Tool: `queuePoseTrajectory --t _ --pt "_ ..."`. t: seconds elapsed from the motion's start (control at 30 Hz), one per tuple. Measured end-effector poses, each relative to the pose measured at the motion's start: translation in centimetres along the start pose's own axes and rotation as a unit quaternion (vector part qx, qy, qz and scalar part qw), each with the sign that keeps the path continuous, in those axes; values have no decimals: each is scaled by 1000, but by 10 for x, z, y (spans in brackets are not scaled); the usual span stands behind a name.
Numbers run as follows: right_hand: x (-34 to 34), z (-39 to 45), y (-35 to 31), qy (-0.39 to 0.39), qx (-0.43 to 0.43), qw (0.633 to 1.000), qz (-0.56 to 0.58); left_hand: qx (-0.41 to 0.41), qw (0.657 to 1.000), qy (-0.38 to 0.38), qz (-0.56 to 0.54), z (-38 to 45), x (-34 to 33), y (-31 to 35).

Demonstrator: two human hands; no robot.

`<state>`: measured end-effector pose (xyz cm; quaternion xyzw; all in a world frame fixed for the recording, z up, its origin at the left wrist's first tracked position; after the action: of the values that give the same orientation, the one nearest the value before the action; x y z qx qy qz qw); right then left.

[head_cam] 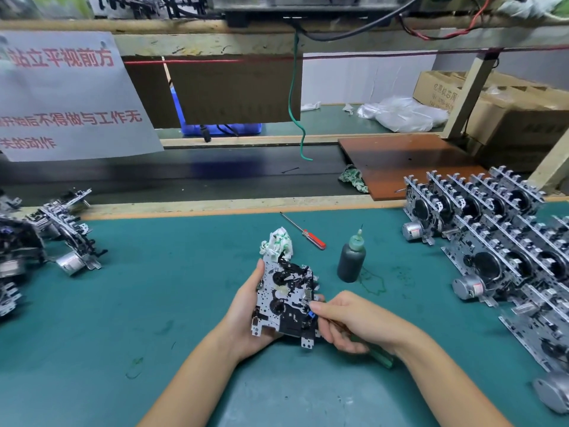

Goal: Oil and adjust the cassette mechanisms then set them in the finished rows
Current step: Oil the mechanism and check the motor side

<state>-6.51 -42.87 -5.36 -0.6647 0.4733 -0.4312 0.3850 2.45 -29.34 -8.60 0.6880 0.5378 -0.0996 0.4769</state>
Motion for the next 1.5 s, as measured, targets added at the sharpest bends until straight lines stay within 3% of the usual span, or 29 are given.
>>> queuePoseTrajectory --t 0.63,0.83,1.03,1.27,1.4,1.5 --pt "5 2 -8 -20 -14 994 -102 -13 998 57 22 0 -3 1" --pt "4 1 -7 -5 -6 992 -123 -4 999 44 -7 -1 -5 -2" --pt "12 0 3 108 43 992 45 -17 995 -24 -99 -12 -7 0" --pt "23 -5 9 172 84 980 61 -5 982 -72 -177 -17 -15 0" --pt "30 -10 11 306 138 941 -48 -10 990 -94 -106 -16 -13 1" --pt "27 -19 7 386 139 876 -255 -1 995 -103 4 -18 -12 0"
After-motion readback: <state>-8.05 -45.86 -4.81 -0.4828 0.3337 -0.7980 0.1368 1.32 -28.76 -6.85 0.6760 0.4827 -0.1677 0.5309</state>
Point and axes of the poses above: each hand's wrist, its own z-axis towards the middle knuckle, its own x-axis out of the back of the hand, y = z × x, the point moved 3 cm from there along z, towards the middle knuckle, and after that the axes turned 6 degrees about x, right-handed, at the moved point
